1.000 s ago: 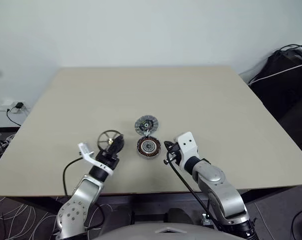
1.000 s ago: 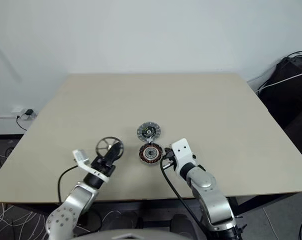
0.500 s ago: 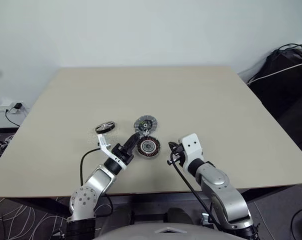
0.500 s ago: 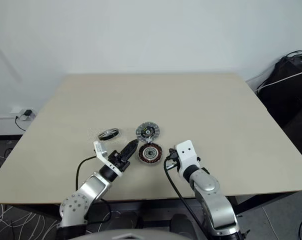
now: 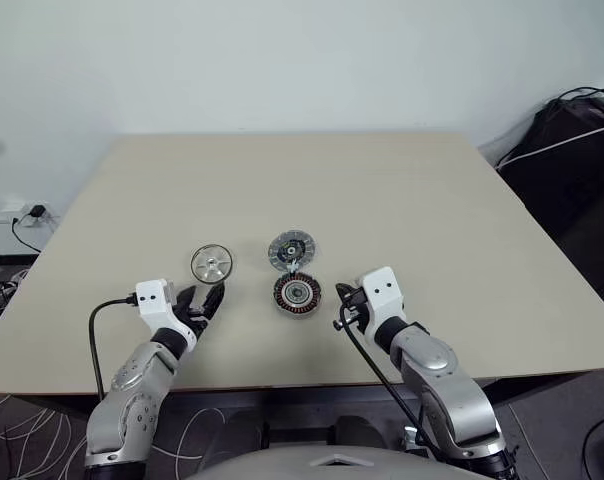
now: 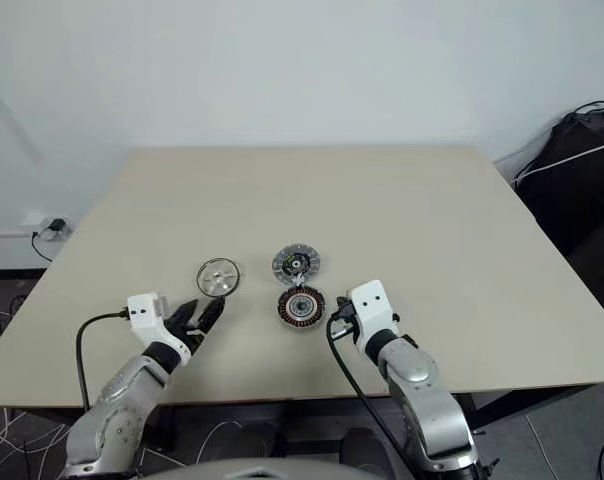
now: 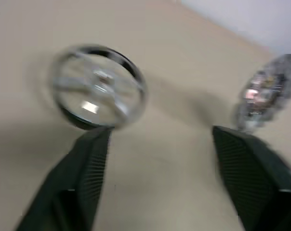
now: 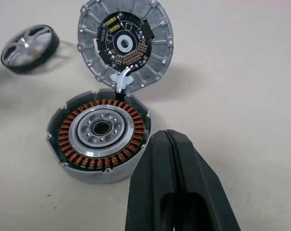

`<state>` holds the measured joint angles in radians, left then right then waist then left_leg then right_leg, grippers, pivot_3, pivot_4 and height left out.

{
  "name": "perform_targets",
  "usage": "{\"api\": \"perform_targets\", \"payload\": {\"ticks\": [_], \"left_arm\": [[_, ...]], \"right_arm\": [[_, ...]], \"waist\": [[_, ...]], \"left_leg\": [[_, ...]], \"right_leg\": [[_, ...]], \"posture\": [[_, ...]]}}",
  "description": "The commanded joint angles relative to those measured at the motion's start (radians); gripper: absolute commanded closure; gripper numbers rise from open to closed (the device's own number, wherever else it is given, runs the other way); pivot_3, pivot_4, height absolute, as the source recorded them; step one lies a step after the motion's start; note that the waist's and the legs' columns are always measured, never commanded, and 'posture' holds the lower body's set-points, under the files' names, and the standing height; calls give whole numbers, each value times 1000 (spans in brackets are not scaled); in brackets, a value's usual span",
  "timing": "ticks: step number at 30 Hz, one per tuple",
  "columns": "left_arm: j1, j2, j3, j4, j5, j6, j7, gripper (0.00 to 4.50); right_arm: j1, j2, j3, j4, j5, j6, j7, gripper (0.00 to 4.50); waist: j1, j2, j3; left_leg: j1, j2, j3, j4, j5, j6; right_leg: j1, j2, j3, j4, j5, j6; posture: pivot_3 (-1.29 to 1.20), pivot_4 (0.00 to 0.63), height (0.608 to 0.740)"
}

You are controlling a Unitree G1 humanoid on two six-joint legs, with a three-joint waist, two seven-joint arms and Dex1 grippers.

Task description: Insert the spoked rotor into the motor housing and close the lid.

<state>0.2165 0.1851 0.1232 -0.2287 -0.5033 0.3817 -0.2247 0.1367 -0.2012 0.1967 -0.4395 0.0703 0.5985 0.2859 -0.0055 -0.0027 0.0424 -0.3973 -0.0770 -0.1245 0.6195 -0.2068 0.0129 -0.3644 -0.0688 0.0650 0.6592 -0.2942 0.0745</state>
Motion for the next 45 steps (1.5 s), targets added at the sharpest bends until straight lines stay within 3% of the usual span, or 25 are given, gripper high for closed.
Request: {"api": "perform_targets", "payload": {"ticks": [1, 3, 13, 18, 32, 45], "left_arm": [[-35, -9, 2, 21, 81, -51, 43, 32], [-49, -31, 13, 34, 69, -28, 59, 32], [-206, -288, 201, 129, -302, 164, 188, 32], [-253, -348, 235, 168, -397, 165, 252, 32], [-278, -356, 260, 268, -490, 100, 373, 32], [-411, -344, 268, 448, -518, 23, 306, 32]], "right_arm": [[-26, 3, 8, -13, 8, -17, 6, 4500], [-28, 4, 11, -11, 8, -18, 5, 4500], [-22, 5, 13, -8, 4, -22, 0, 4500], [-13, 4, 6, -17, 5, -22, -5, 4500], [-5, 6, -4, -25, 5, -23, -17, 4500], [-3, -2, -15, -33, 5, -22, -23, 4500]], "waist": [[2, 0, 0], [4, 0, 0], [8, -2, 0], [4, -3, 0], [10, -4, 0], [24, -2, -2]], "left_leg": [[0, 0, 0, 0, 0, 0], [0, 0, 0, 0, 0, 0], [0, 0, -1, 1, 0, 0], [0, 0, -1, 1, 0, 0], [1, 0, -1, 3, 0, 0], [2, 0, -2, 5, 1, 0]], "right_leg": [[0, 0, 0, 0, 0, 0], [0, 0, -1, 0, 0, 0], [0, 5, -1, 1, 1, 3], [0, 5, -1, 1, 3, 5], [2, 6, -1, 1, 2, 3], [4, 6, -2, 1, 3, 3]], "posture": [[0, 0, 740], [0, 0, 740], [0, 0, 740], [0, 0, 740], [0, 0, 740], [0, 0, 740]]}}
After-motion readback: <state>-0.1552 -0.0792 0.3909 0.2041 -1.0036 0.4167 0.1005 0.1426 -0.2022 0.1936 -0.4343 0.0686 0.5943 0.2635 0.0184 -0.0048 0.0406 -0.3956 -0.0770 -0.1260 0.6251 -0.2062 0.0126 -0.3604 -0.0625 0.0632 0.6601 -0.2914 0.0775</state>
